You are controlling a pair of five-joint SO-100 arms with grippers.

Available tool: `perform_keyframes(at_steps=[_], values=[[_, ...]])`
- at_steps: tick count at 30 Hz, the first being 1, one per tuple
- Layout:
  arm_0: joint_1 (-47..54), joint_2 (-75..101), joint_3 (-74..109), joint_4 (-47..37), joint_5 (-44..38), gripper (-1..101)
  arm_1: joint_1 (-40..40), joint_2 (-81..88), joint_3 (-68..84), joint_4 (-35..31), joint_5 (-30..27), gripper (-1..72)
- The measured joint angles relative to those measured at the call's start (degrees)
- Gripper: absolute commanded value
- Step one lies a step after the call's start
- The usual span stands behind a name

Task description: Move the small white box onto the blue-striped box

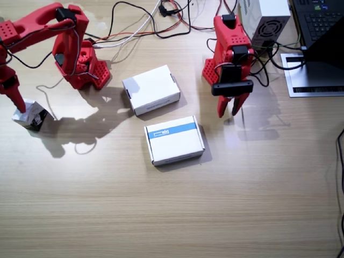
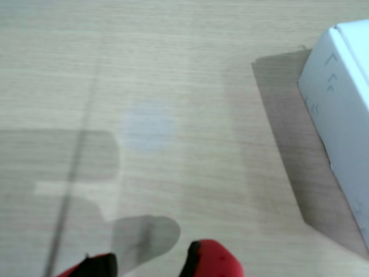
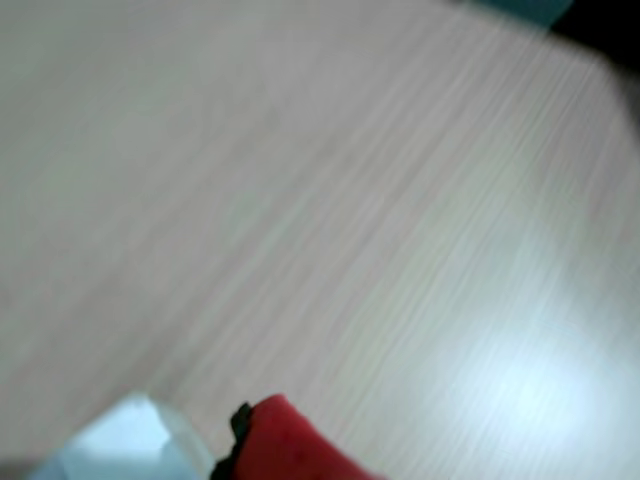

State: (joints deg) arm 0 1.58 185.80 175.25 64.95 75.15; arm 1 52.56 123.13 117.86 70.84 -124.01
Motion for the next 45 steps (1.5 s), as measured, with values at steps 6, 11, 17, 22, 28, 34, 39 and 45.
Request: perform_keyframes(at_steps=[6,11,17,22,28,34,39,45], values=[[-0.4,0.0,0.0,0.3,-0.2,23,-4.0,-1.1,13.7,-11.5,0.0,49.9],[-0.4,0.0,0.0,0.3,-1.8,23,-5.4,-12.9,14.3,-25.8,2.3,27.9],[-0.4,0.0,0.0,-0.4,-3.2,23,-4.8,-16.2,10.7,-23.5,4.9,0.6],[0.1,0.0,0.0,-0.4,-3.9,23,-6.5,-6.3,4.0,-4.3,8.8,0.5],[-0.1,0.0,0.0,-1.1,-3.9,23,-29.4,12.8,-9.5,21.5,27.1,0.7],[-0.1,0.0,0.0,-1.6,-4.9,24,-74.9,14.9,-24.4,33.5,58.9,1.5],[0.0,-0.1,0.0,-4.0,-6.1,24,-96.9,12.8,-19.0,29.5,69.3,1.9],[0.7,-0.1,0.0,-4.2,-7.0,24,-114.0,6.7,-10.2,22.2,74.1,2.7]])
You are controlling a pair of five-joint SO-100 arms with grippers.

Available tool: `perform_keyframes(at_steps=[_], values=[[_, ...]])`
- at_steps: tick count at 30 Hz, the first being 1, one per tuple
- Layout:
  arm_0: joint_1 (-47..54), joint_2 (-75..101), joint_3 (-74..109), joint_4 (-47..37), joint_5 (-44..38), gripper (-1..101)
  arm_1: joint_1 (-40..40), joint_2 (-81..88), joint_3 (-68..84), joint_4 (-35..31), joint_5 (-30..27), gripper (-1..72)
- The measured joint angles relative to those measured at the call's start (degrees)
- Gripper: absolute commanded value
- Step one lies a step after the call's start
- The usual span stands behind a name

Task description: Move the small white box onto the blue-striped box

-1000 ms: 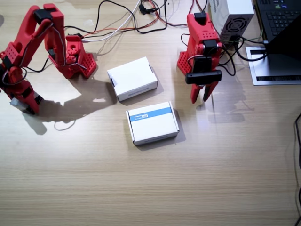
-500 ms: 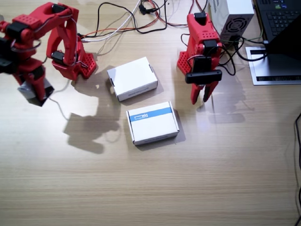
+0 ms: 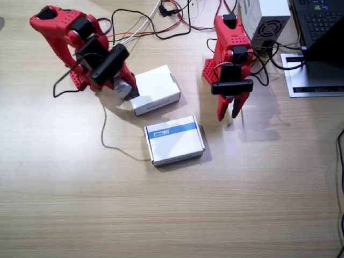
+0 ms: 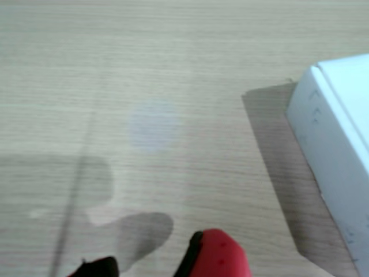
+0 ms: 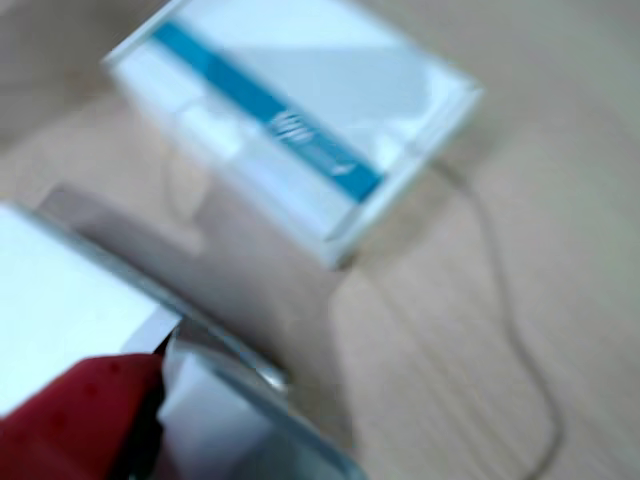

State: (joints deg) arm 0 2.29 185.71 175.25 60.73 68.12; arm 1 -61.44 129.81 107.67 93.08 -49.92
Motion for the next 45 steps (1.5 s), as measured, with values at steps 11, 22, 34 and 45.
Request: perform_keyframes(at_steps=[11,22,34,45], values=[[-0.1,0.0,0.0,0.2,-1.0,24,-15.2,-23.6,-6.2,-6.7,1.8,10.4],[-0.1,0.0,0.0,-0.2,-1.0,25,-22.2,-32.3,-23.7,1.7,5.6,37.6],[3.3,0.2,-10.2,5.2,-5.6,24,15.6,-24.0,-39.4,6.3,0.4,0.0],[41.6,-60.4,-78.7,33.8,-59.0,39,52.3,23.5,46.5,-21.2,-7.9,0.0]])
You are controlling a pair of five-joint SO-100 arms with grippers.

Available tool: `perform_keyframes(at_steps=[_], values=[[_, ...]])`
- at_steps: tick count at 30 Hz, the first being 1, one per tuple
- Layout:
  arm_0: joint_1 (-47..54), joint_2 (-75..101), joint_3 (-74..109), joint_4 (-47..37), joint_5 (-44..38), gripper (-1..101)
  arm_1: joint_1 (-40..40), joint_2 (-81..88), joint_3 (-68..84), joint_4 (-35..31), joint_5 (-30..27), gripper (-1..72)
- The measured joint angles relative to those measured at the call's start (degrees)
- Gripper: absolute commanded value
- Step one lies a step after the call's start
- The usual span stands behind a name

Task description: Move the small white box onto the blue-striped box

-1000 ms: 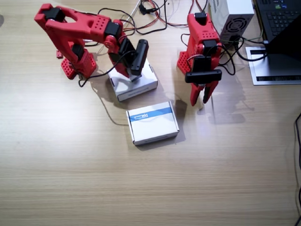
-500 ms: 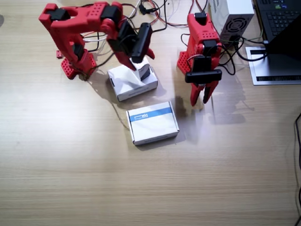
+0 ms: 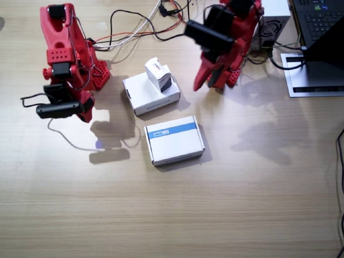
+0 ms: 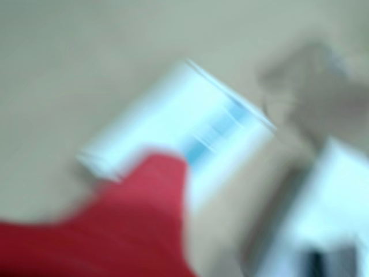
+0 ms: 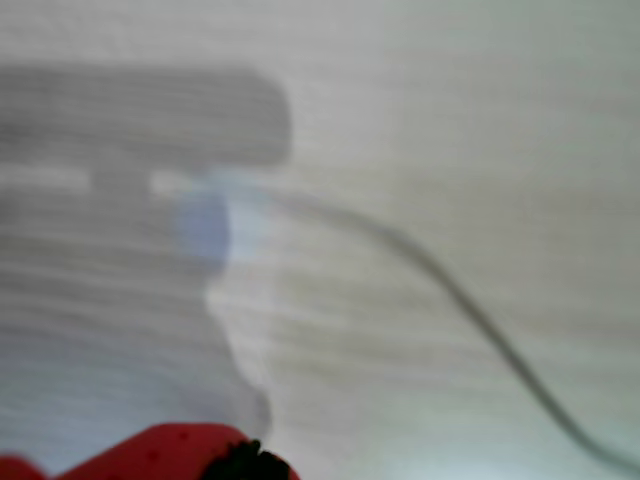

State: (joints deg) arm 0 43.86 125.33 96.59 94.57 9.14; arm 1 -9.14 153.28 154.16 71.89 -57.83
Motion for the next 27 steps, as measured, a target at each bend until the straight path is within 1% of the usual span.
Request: perform_keyframes(at_steps=[2,4,10,14,20,27], values=[[7.2,-9.4,-1.1,0.4,-5.5,40,1.1,16.0,6.6,4.9,-0.9,0.0],[11.7,-16.7,-1.7,0.4,-7.9,42,3.5,23.3,8.1,5.8,-1.1,0.0],[23.9,-22.6,-3.7,0.4,-15.4,44,4.9,26.5,9.9,6.2,-1.1,0.0],[32.6,-23.6,-4.1,0.3,-17.8,44,4.6,26.5,9.9,6.2,-1.1,0.0],[34.9,-26.2,-4.5,0.3,-19.7,44,4.6,26.5,9.9,6.2,-1.1,0.0],[36.0,-36.6,-9.7,0.4,-22.8,45,4.7,26.5,9.9,6.2,-0.4,0.0]])
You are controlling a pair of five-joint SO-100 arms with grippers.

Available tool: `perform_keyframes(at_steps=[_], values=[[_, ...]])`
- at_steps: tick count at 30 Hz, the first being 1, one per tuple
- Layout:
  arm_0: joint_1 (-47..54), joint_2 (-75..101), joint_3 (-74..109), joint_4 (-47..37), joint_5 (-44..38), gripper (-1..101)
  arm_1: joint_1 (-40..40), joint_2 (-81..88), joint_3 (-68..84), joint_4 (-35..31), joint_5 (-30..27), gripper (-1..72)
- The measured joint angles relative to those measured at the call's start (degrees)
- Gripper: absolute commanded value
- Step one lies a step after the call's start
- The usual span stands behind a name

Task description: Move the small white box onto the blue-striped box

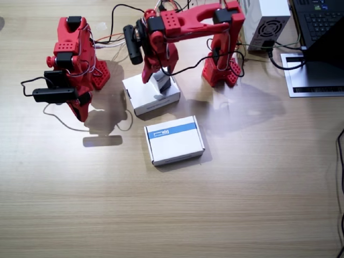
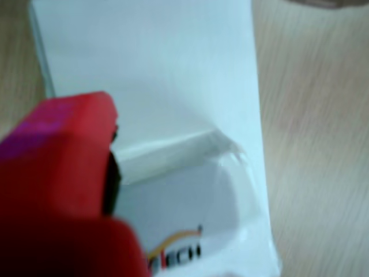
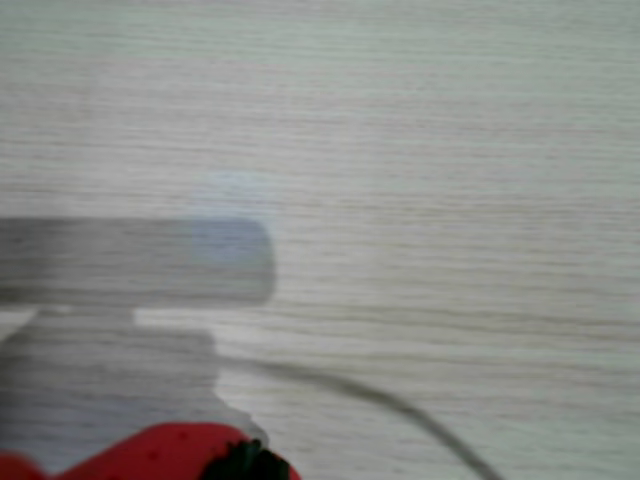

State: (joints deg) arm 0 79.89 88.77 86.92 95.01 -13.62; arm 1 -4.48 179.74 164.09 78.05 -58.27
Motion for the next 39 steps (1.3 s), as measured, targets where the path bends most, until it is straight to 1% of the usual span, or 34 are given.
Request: perform_keyframes(at_steps=[2,4,7,11,12,13,14,15,19,22,24,28,31,34,36,38,39], values=[[1.6,-1.4,-0.4,0.0,-0.9,44,1.4,0.0,0.0,0.0,0.0,0.1],[3.1,-3.5,-1.5,-0.5,-1.1,43,1.0,0.0,0.0,0.0,0.0,0.1],[3.8,-6.4,-2.5,-0.3,-1.8,38,1.1,0.0,0.0,0.0,0.0,0.1],[4.4,-8.2,-2.5,-0.2,-1.8,28,2.3,0.0,0.0,0.0,0.0,0.1],[4.2,-8.2,-2.3,-0.2,-1.8,24,2.4,0.0,0.0,0.0,0.0,0.1],[4.0,-8.2,-2.3,-0.2,-1.8,16,2.1,0.0,0.0,0.0,0.0,0.1],[4.0,-8.2,-2.3,-0.2,-1.7,12,1.8,0.0,0.0,0.0,0.0,0.1],[4.0,-8.2,-2.3,-0.3,-1.4,11,1.7,0.0,0.0,0.0,0.0,0.1],[1.8,-7.4,-1.7,-0.3,-0.5,12,1.7,0.0,0.0,0.0,0.0,0.1],[-2.8,-2.7,-0.8,-0.3,2.1,14,1.7,0.0,0.0,0.0,0.0,0.1],[-8.2,2.3,-1.7,-0.1,5.6,20,1.7,0.0,0.0,0.0,0.0,0.1],[-24.2,4.6,-10.2,0.3,14.0,22,1.7,0.0,0.0,0.0,0.0,0.1],[-35.1,-0.4,-17.0,0.4,18.4,23,1.7,0.0,0.0,0.0,0.0,0.1],[-41.7,-12.1,-24.9,0.4,21.2,24,1.7,0.0,0.0,0.0,0.0,0.1],[-44.8,-17.1,-27.6,0.1,21.7,26,1.7,0.0,0.0,0.0,0.0,0.1],[-46.0,-21.9,-29.0,0.4,22.1,33,1.7,0.0,0.0,0.0,0.0,0.1],[-45.7,-23.9,-30.3,0.4,22.1,35,1.7,0.0,0.0,0.0,0.0,0.1]])
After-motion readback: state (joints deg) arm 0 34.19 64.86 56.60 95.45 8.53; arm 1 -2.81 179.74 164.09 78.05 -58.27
